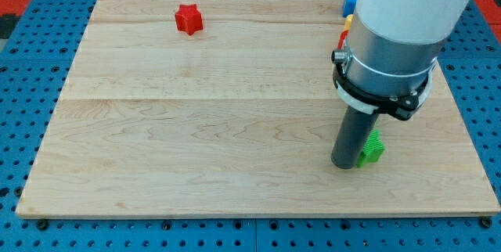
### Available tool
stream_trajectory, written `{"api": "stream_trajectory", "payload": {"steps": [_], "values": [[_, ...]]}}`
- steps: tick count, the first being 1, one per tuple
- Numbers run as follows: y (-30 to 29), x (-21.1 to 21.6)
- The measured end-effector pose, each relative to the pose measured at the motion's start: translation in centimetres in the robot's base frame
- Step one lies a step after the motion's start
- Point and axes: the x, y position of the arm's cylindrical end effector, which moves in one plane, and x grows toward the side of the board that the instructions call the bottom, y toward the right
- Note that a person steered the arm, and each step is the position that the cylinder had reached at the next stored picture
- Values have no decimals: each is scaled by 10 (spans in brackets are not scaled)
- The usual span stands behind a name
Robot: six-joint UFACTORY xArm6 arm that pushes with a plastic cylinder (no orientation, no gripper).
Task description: Place the red star in between the red circle and hexagon
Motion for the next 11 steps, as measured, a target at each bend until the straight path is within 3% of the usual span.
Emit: {"api": "stream_trajectory", "payload": {"steps": [3, 4, 5, 6, 7, 8, 10, 11], "values": [[2, 2], [-34, 33], [-184, -32], [-268, -147], [-297, -256], [-246, -285], [-114, -277], [-108, -275]]}}
